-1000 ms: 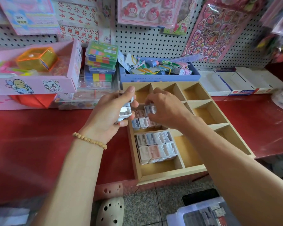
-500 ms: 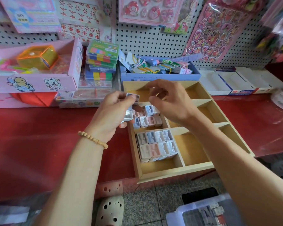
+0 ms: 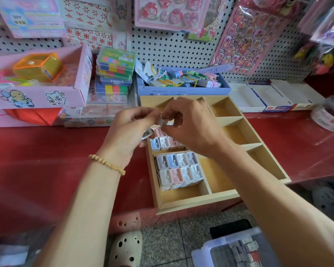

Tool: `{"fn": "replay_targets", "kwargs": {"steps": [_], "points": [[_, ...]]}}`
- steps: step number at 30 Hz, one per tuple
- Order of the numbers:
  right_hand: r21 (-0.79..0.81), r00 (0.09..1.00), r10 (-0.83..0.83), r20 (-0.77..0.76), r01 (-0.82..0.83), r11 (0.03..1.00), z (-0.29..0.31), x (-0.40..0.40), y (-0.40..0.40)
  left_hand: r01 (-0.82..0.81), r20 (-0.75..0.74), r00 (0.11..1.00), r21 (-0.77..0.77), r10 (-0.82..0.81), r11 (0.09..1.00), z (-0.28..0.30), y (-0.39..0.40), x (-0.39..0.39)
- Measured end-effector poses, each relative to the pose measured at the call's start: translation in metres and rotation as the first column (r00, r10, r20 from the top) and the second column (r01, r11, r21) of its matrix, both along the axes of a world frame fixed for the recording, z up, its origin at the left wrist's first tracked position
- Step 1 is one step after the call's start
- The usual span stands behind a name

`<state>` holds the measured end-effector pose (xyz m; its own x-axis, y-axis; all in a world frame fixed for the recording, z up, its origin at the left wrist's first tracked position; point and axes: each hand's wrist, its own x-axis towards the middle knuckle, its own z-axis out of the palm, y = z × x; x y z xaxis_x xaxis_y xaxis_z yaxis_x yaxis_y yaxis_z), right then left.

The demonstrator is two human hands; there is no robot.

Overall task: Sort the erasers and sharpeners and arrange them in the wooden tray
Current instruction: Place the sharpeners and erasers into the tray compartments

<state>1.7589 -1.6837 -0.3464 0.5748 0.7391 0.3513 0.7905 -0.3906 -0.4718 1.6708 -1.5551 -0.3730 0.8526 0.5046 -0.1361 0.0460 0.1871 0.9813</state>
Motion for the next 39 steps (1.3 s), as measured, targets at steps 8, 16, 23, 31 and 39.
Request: {"fn": "replay_targets", "kwargs": {"steps": [8, 16, 23, 31, 39], "points": [[-0.074, 0.997, 0.046, -0.059, -0.050, 0.996, 0.006, 0.003, 0.000, 0.013, -0.005, 1.000, 0.040, -0.012, 0.999, -0.003, 0.002, 0.000], [-0.237, 0.999, -0.023, 0.036, 0.031, 0.971, -0.015, 0.022, 0.004, -0.246, -0.036, 0.969, -0.082, 0.244, 0.966, 0.000, 0.023, -0.005], [-0.179, 0.998, -0.063, -0.026, 0.057, 0.982, -0.021, 0.023, 0.012, -0.262, -0.064, 0.964, -0.087, 0.257, 0.961, 0.002, 0.025, -0.004], [-0.143, 0.982, -0.120, -0.148, 0.099, 0.985, -0.017, 0.025, 0.012, -0.253, -0.065, 0.966, -0.067, 0.249, 0.965, 0.003, 0.023, -0.003], [-0.110, 0.967, -0.131, -0.218, 0.109, 0.988, -0.018, 0.023, 0.015, -0.247, -0.058, 0.968, -0.086, 0.243, 0.965, 0.005, 0.024, -0.004]]}}
